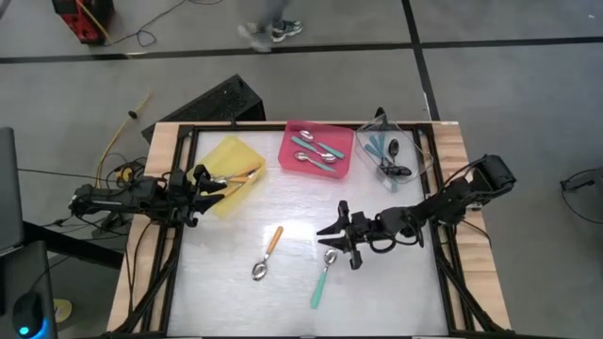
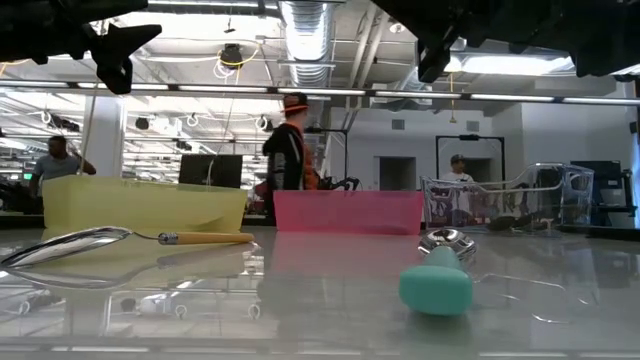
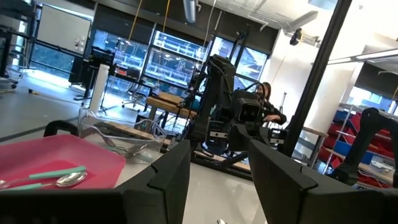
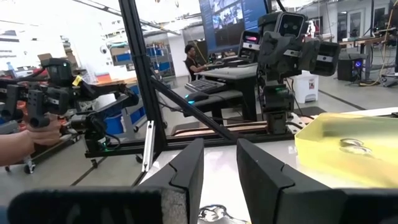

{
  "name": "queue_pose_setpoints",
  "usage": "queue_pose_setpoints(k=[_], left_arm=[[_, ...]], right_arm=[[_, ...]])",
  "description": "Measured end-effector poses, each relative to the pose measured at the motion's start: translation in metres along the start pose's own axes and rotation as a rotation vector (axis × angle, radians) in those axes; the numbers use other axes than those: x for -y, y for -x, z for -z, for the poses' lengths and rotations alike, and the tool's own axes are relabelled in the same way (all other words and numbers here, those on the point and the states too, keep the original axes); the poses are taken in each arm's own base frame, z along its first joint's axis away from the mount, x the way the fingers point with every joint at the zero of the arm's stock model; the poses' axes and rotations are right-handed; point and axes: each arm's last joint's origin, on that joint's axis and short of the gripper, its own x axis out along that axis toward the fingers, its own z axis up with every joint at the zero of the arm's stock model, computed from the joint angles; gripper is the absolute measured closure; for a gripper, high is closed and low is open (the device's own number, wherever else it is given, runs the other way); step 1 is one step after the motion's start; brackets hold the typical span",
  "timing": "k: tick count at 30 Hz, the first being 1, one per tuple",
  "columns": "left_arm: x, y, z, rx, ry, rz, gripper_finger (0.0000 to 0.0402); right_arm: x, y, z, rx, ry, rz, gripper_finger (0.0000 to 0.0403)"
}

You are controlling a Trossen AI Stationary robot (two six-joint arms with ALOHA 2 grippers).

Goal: Sort silverware by color (type)
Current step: Put the green spoon into the red bin

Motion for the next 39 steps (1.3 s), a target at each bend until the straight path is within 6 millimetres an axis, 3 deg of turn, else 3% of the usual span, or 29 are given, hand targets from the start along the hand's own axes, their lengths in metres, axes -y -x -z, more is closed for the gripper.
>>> queue_pose_setpoints(k=[35,39], left_arm=[[0.0,0.0,0.0,0.0,0.035,0.001,0.0253],[0.0,0.0,0.0,0.0,0.035,0.001,0.0253]], right_arm=[[0.0,0.0,-0.0003,0.003,-0.003,-0.001,0.028],[0.0033,-0.0002,-0.0021,0.023,-0.002,0.061,0.028]])
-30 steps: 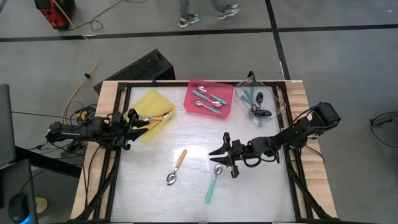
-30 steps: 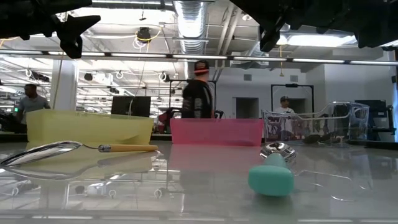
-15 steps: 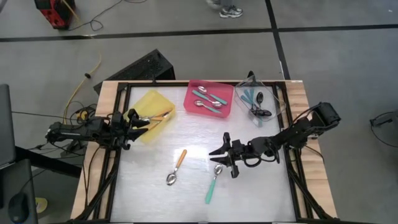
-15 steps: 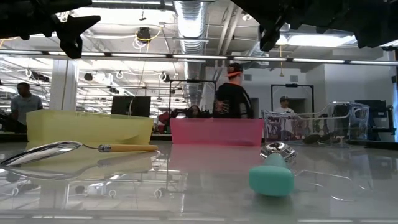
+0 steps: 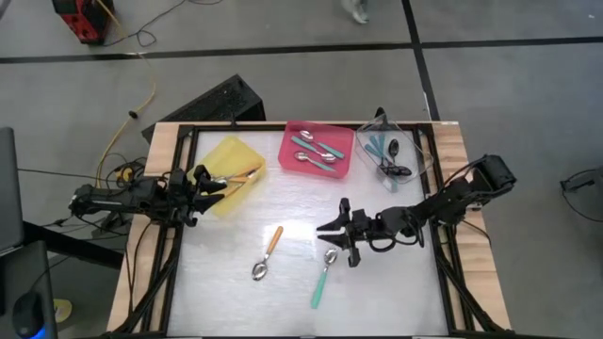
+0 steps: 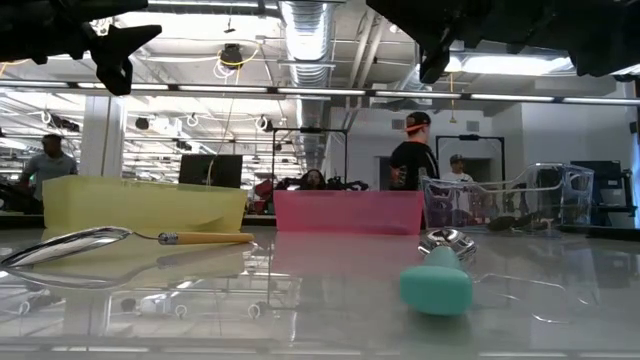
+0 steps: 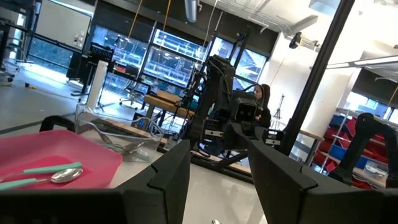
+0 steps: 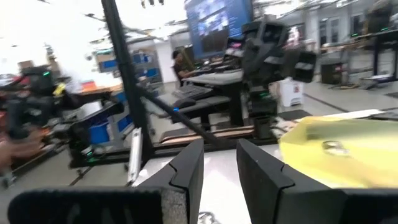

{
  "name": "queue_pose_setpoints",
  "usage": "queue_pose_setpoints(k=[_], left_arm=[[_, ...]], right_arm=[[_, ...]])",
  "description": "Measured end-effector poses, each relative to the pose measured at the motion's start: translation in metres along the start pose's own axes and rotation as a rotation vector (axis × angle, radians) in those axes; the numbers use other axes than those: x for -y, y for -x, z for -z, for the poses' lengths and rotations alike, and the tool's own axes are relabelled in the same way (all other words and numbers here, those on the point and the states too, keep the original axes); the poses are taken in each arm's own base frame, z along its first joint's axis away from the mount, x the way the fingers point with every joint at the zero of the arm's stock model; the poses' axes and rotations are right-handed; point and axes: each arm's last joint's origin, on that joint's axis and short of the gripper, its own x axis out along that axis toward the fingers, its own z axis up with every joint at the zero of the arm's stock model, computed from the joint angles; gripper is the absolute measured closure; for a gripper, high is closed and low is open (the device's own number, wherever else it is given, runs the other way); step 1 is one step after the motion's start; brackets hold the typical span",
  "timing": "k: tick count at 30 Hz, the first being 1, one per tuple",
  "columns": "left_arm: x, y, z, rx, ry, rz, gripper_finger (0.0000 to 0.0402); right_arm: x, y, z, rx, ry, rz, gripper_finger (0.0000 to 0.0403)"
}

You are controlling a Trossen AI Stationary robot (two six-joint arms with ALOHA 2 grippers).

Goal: Sort silverware by color (type)
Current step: Put the green spoon into the red bin

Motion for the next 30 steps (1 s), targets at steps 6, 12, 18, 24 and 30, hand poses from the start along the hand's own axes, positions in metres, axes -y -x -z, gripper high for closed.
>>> queue_pose_setpoints(k=[6,12,18,24,30], left_arm=[[0.0,0.0,0.0,0.0,-0.007,0.0,0.0253],[0.0,0.0,0.0,0.0,-0.015,0.0,0.0253],[0.001,0.0,-0.002,0.017,-0.011,0.006,0.0253],[0.0,0.0,-0.003,0.037,-0.01,-0.029,0.0253],[-0.001,0.0,-0.003,0.04,0.004,-0.044,0.0253]], right_arm=[[0.014,-0.003,-0.01,0.081,-0.011,0.055,0.028],[0.031,-0.006,-0.015,0.114,-0.011,0.113,0.028],[0.047,-0.007,-0.018,0.135,-0.022,0.15,0.028],[0.056,-0.005,-0.027,0.138,-0.007,0.177,0.028],[0.072,0.001,-0.036,0.047,0.018,0.283,0.028]])
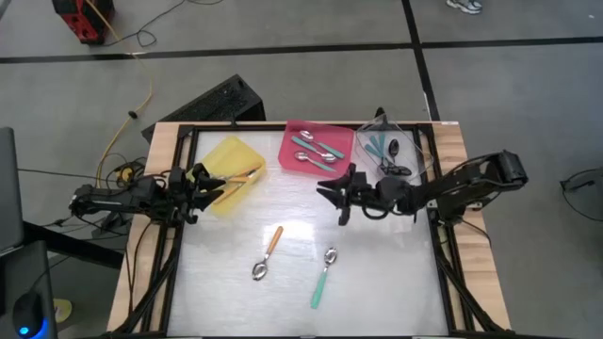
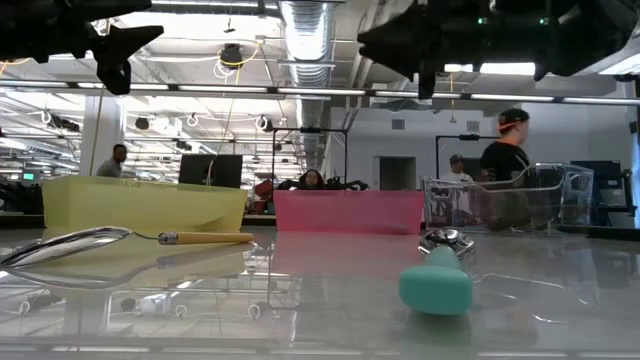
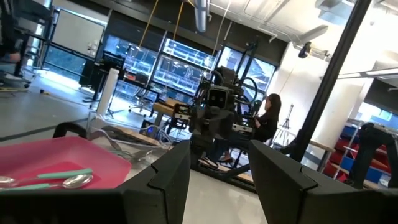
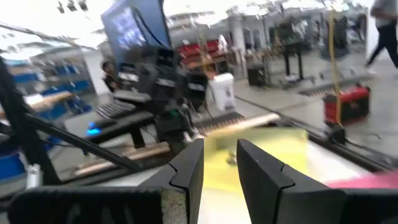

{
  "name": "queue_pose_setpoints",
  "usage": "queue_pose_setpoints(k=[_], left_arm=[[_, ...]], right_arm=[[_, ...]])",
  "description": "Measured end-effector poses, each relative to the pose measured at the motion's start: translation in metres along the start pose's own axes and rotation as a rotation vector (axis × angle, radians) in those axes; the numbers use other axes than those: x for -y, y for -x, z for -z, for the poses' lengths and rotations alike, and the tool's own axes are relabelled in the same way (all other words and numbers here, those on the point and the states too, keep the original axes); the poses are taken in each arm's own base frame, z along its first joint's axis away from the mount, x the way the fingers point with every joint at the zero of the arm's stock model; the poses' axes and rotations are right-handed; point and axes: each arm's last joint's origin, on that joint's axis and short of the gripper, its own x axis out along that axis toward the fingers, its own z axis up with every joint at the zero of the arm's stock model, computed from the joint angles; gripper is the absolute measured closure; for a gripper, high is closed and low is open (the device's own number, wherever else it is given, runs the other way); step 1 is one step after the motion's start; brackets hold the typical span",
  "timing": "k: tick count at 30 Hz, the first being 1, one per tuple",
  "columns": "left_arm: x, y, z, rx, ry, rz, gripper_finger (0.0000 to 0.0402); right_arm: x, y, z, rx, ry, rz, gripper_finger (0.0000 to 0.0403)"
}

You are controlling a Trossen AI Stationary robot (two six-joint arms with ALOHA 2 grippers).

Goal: Sort silverware by color (type)
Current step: Put the green spoon into the red bin

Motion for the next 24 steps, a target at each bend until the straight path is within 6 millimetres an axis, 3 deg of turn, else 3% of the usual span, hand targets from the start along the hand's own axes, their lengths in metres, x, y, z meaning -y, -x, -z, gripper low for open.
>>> queue_pose_setpoints(k=[9,24], left_arm=[[0.001,0.0,0.001,-0.018,0.033,0.044,0.0253],[0.002,0.0,0.001,-0.03,0.015,0.08,0.0253]], right_arm=[[0.016,0.003,-0.001,-0.121,-0.019,0.078,0.028],[-0.026,0.014,0.003,-0.137,0.016,-0.186,0.028]])
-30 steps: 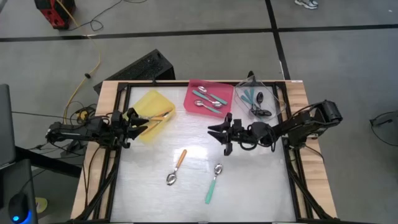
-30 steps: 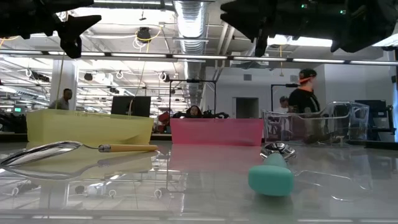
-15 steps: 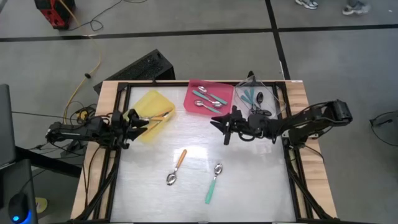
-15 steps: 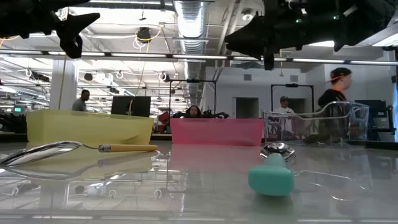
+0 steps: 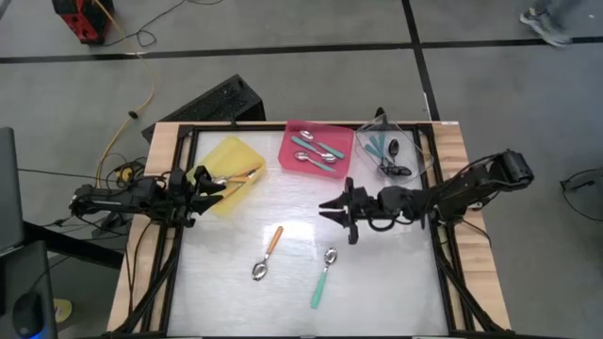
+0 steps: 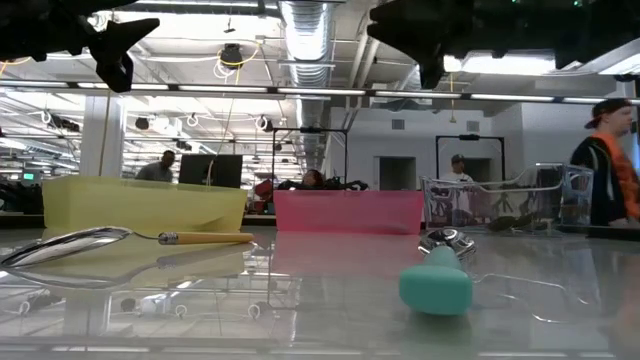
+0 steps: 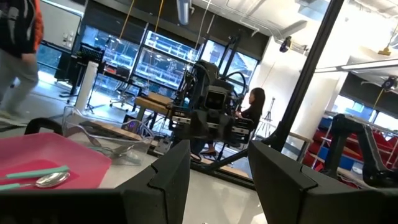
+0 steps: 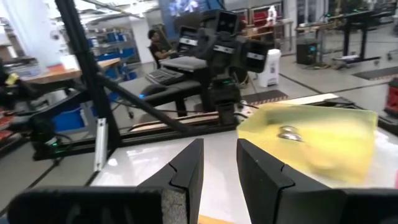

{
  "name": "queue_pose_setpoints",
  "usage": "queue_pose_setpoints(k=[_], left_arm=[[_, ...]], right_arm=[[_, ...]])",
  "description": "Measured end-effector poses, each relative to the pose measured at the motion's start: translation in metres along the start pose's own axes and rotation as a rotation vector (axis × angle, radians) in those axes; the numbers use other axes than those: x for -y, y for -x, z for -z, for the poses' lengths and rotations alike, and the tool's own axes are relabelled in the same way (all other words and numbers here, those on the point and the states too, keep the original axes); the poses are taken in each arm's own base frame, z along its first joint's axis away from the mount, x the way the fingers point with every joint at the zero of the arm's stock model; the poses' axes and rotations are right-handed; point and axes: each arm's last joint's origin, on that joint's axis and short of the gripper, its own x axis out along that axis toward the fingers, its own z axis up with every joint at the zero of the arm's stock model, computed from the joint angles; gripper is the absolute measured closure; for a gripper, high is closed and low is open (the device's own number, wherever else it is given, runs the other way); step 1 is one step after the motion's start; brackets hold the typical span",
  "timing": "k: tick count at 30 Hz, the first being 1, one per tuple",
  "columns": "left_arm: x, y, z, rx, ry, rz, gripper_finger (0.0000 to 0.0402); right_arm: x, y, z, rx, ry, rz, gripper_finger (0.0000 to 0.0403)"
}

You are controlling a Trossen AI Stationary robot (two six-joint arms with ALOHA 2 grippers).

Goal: Sort silverware by color (type)
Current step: Put the green spoon into the red bin

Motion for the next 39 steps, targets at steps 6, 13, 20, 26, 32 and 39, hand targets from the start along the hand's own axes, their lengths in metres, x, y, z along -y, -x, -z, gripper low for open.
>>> queue_pose_setpoints(k=[6,13,20,26,32,39], left_arm=[[0.0,0.0,0.0,0.0,0.009,0.0,0.0253],[0.0,0.0,0.0,0.0,0.011,0.0,0.0253],[0.0,0.0,0.0,0.0,0.011,0.0,0.0253],[0.0,0.0,0.0,-0.001,0.012,0.0,0.0253],[0.0,0.0,0.0,-0.001,0.012,0.0,0.0253],[0.0,0.0,0.0,0.0,0.012,-0.001,0.0253]], right_arm=[[-0.014,0.003,0.002,-0.007,0.003,-0.052,0.028],[-0.024,0.005,0.003,-0.003,0.021,-0.089,0.028],[-0.034,0.0,-0.01,0.041,0.093,-0.115,0.028],[-0.045,-0.002,-0.013,0.02,0.157,-0.143,0.0268],[-0.052,0.0,-0.012,0.007,0.159,-0.124,0.0228],[-0.061,0.003,-0.011,0.007,0.156,-0.126,0.0183]])
